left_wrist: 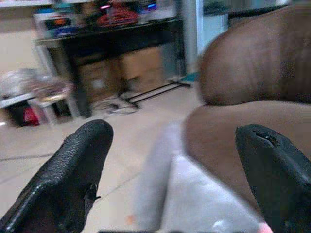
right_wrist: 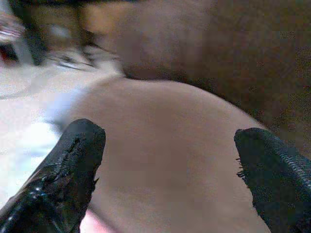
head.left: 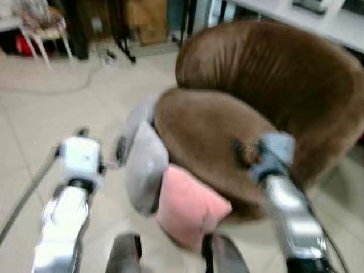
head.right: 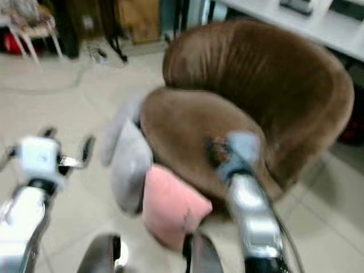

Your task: Move the pillow to the sofa from floor

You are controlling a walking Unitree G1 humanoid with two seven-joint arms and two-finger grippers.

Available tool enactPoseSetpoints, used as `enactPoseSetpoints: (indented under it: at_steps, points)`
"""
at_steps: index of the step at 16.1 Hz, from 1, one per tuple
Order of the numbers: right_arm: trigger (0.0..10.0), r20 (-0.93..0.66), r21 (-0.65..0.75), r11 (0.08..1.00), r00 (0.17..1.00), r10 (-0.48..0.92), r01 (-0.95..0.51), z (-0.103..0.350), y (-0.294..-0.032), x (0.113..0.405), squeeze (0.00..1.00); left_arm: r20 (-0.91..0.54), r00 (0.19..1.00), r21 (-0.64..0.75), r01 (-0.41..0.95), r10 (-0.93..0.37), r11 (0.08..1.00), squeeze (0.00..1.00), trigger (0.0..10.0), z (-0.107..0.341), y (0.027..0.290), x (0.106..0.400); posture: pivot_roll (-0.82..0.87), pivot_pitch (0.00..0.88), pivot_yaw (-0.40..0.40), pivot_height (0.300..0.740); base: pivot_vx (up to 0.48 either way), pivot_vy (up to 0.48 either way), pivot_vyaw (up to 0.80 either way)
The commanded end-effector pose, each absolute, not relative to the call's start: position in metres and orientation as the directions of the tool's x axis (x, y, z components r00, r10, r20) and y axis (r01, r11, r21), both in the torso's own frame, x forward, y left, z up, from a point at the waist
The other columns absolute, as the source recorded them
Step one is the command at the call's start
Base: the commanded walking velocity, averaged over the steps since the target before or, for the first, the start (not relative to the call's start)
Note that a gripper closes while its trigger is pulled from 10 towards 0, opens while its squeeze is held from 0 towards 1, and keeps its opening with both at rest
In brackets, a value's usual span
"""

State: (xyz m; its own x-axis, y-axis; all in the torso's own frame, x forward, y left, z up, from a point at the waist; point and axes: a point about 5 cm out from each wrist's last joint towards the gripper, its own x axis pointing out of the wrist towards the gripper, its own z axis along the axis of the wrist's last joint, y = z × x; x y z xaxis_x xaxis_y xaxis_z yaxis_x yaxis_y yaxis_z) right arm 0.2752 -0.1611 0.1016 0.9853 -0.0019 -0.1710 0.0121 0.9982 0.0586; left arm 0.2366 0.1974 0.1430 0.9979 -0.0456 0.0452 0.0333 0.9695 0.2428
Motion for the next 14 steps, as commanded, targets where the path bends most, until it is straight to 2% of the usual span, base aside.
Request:
enactPoseSetpoints:
  at_steps: [1,5,6,11,12,14]
  points:
    - [10.0,-0.148,0.083,0.996,0.988,0.038,-0.026,0.108,-0.148,0.278,0.0,0.05,0.998,0.259,0.009,-0.023,0.966,0.0,10.0,0.145,0.204,0.235,0.09,0.0,-0.084,0.59,0.379,0.0,0.0]
    - [10.0,-0.153,0.077,0.997,0.988,0.028,-0.017,0.107,-0.15,0.278,0.0,0.048,0.998,0.267,0.014,-0.028,0.964,0.0,10.0,0.144,0.204,0.235,0.09,0.0,-0.087,0.59,0.372,0.0,0.0]
    - [10.0,-0.155,0.048,0.998,0.987,0.038,-0.03,0.107,-0.149,0.278,0.0,0.047,0.999,0.276,0.011,-0.025,0.961,0.0,10.0,0.144,0.204,0.235,0.09,0.0,-0.088,0.59,0.0,0.0,0.0]
    - [10.0,-0.179,0.017,0.997,0.981,0.076,-0.075,0.104,-0.147,0.281,0.0,0.031,0.998,0.304,0.039,-0.051,0.952,0.0,10.0,0.142,0.205,0.235,0.1,0.0,-0.106,0.59,0.0,0.0,0.8]
    - [10.0,-0.185,0.064,0.995,0.979,0.081,-0.07,0.102,-0.148,0.281,0.0,0.025,0.998,0.309,0.052,-0.063,0.95,0.0,10.0,0.142,0.205,0.235,0.1,0.0,-0.11,0.59,0.0,0.0,0.0]
    - [10.0,-0.224,0.065,0.987,0.962,0.157,-0.146,0.096,-0.147,0.286,0.0,0.002,0.996,0.326,0.081,-0.086,0.942,0.0,10.0,0.138,0.206,0.234,0.1,0.0,-0.114,0.59,0.0,0.0,0.0]
